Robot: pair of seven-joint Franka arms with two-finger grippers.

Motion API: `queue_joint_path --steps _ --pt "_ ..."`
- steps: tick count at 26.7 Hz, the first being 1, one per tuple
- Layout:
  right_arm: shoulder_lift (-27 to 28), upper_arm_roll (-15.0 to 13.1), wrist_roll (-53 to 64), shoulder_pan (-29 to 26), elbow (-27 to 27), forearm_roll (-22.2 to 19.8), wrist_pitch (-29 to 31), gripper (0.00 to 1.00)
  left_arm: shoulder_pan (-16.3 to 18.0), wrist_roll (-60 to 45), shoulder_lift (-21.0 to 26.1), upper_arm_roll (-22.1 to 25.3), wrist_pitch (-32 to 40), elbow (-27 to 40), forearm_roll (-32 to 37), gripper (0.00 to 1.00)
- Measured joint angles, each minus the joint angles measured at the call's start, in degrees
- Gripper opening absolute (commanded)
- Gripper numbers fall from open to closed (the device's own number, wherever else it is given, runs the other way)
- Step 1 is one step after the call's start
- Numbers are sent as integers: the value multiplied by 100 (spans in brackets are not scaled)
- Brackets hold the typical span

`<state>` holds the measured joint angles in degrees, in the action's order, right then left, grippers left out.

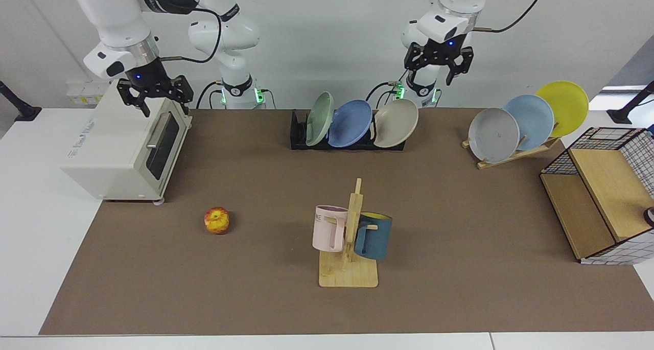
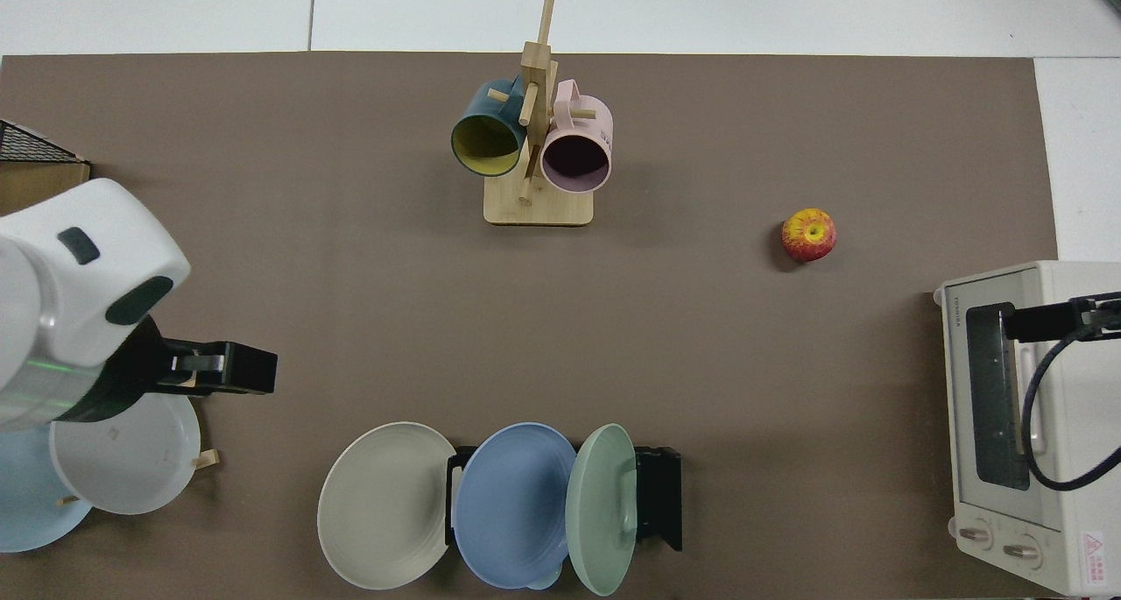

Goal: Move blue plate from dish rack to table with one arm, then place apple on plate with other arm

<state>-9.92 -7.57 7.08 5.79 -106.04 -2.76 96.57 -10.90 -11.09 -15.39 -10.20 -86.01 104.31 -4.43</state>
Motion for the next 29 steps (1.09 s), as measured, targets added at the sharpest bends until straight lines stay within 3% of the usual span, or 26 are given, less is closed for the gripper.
queue_joint_path --steps 7,13,24,29 --pt "170 16 -15 111 -510 1 849 100 -596 -195 -275 -135 -1315 1571 -236 99" --pt "858 20 -24 170 -675 258 1714 100 -831 -310 -263 -337 -2068 2477 -575 98" --pt "2118 23 -24 328 -678 500 3202 100 -836 -403 -175 -750 -2854 3210 -860 94" --pt "2510 22 17 344 -676 500 3643 100 -836 -413 -145 -795 -2958 3376 -892 82"
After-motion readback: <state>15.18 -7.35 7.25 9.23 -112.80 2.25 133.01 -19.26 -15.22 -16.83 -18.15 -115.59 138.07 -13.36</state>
